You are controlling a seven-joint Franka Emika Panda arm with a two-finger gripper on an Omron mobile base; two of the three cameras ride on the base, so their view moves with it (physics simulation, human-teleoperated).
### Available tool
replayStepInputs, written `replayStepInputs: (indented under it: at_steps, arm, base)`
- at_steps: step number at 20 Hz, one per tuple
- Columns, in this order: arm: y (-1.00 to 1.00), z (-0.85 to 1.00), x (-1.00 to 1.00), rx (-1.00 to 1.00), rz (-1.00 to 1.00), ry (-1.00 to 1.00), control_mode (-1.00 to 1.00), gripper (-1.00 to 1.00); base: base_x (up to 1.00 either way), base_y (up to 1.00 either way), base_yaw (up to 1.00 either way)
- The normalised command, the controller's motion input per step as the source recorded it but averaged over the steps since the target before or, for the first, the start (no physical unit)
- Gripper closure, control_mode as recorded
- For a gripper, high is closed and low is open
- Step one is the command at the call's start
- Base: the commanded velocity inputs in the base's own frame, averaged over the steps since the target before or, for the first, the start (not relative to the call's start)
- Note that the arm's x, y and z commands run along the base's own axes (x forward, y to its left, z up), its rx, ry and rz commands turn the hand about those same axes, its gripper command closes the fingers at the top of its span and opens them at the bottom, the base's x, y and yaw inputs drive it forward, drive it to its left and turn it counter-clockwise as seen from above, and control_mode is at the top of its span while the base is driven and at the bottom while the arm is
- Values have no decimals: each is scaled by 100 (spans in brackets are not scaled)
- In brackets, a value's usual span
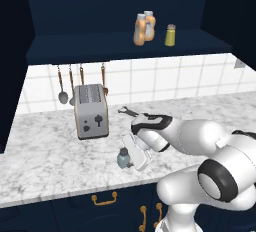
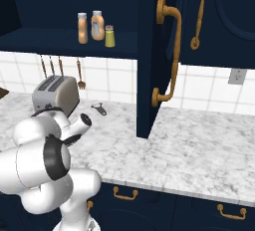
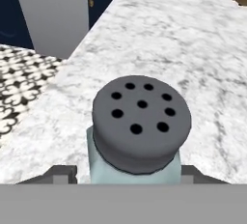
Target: Put the shaker and condiment bottle from the counter next to their counterparts in the cabinet.
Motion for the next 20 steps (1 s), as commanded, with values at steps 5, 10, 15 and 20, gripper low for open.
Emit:
replayStepInputs:
  at_steps: [5,10,15,20]
  arm:
    - [0,0,16,3,0,0,-100,100]
    - [-2,21,1,6,-2,-1,-100,100]
    - [0,55,0,7,-10,0,-100,100]
    - [-10,57,0,5,-20,0,-100,100]
  base:
    - [0,0,0]
    - [0,0,0]
    - [0,0,0]
    - [0,0,0]
